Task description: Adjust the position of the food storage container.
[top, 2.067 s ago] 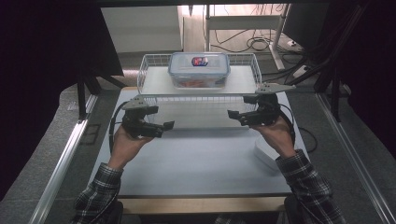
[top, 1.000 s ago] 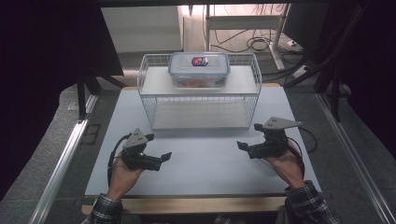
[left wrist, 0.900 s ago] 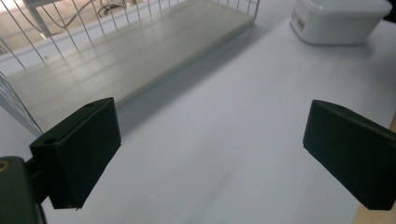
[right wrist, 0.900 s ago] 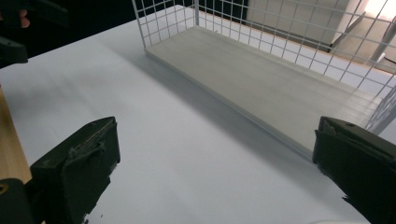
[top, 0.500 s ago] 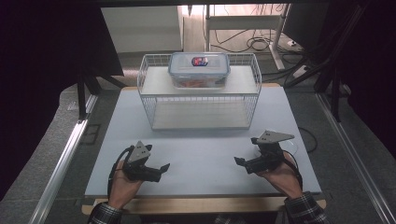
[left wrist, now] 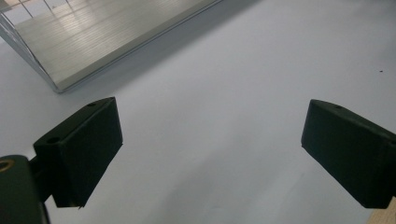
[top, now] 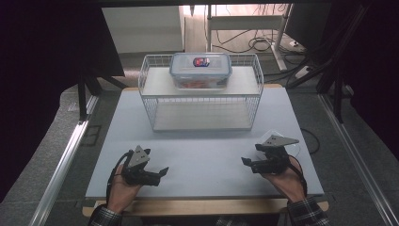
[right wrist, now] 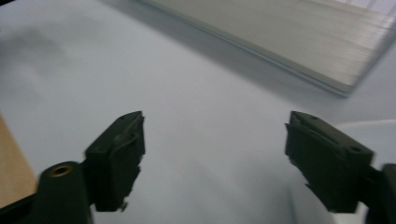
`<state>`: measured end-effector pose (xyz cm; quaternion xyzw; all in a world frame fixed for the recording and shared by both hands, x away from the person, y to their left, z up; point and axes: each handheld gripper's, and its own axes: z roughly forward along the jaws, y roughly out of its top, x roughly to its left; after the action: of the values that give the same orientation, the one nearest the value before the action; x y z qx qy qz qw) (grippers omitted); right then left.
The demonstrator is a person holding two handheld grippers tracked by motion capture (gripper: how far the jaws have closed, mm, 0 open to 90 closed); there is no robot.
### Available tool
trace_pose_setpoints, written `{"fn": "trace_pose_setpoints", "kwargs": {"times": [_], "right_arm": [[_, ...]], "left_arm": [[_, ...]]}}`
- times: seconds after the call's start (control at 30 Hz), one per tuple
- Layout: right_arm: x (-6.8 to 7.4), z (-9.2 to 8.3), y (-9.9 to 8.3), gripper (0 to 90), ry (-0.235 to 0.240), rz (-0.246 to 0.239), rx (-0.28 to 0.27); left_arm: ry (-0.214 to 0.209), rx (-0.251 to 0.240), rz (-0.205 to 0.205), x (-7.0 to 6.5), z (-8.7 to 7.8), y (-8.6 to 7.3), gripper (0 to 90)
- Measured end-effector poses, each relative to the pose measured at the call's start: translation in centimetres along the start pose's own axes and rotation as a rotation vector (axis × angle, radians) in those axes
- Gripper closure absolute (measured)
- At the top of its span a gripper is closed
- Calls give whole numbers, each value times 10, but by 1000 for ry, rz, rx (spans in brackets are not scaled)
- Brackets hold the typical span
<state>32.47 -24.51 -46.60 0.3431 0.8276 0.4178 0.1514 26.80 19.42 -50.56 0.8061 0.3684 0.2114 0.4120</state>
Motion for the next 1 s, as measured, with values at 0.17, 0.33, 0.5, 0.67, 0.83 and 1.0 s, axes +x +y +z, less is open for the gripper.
{"fn": "trace_pose_setpoints", "kwargs": {"times": [0.17,0.33,0.5,0.67,0.83,1.0], "right_arm": [[-12,-11,0,464,-49,6,-15],[-28,-22,-2,686,-120,6,-27],[-48,-32,-6,868,-200,36,-22],[-67,-41,-10,891,-285,74,-25],[-88,-50,-20,890,-376,117,-27],[-103,-55,-29,889,-434,155,-1]], "left_arm": [[-10,-3,-7,1,1,-1,52],[-13,-3,7,-1,1,-1,51],[-17,4,-5,1,3,-2,52],[-19,18,-10,3,5,-3,52],[-12,25,-8,4,6,-4,54],[-4,36,0,4,6,-4,56]]}}
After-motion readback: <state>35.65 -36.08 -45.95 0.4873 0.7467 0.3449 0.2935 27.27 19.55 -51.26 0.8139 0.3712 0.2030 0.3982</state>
